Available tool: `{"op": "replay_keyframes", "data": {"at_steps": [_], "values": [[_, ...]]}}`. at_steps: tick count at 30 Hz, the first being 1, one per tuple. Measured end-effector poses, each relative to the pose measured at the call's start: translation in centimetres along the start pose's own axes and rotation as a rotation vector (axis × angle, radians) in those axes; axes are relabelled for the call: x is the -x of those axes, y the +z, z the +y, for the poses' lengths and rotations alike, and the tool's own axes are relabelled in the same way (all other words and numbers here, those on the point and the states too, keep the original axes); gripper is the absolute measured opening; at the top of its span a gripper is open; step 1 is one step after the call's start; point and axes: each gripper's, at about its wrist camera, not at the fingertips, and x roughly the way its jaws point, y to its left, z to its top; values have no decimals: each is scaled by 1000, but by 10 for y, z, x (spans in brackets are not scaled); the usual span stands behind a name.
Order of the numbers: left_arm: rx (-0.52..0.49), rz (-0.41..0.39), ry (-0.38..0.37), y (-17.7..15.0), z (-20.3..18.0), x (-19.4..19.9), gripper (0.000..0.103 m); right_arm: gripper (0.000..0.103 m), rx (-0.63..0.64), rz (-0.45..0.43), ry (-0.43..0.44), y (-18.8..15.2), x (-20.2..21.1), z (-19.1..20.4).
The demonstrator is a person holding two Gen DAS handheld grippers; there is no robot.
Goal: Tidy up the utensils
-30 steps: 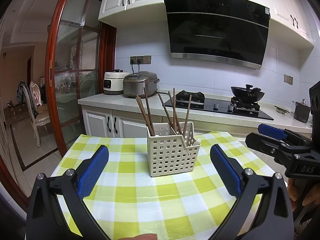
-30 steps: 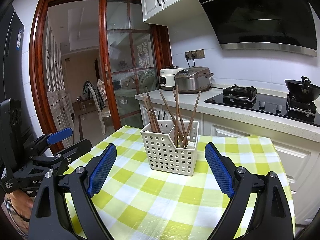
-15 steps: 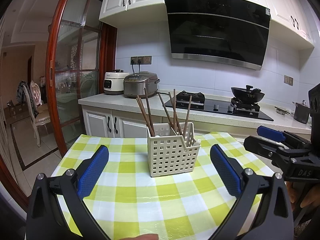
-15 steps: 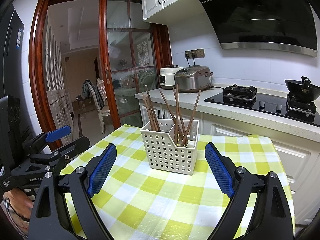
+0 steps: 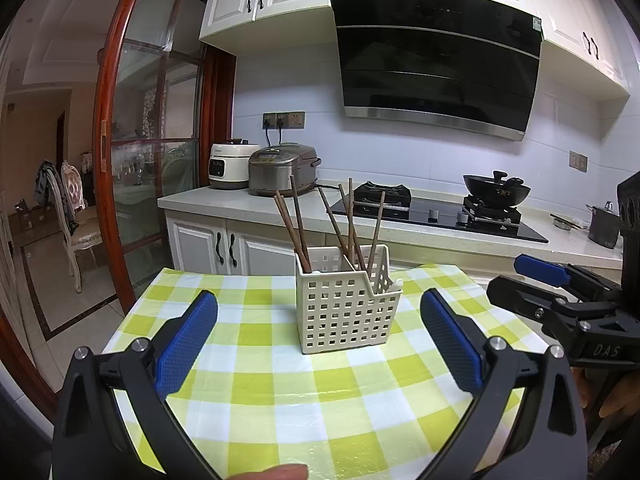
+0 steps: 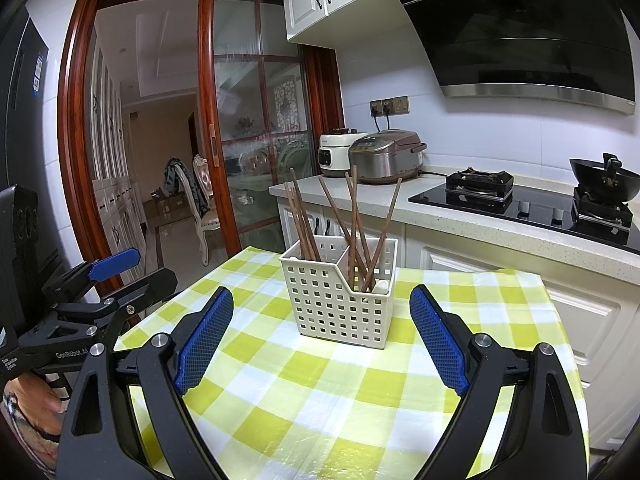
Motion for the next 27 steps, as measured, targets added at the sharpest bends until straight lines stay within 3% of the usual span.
{"op": "replay_keyframes", "data": {"at_steps": [15, 27], "values": [[-18, -13, 31, -2, -3, 0, 98, 85, -1, 10, -1, -3, -3, 0], [11, 5, 6, -1, 2, -5, 98, 85, -3, 4, -3, -2, 0, -1]]}}
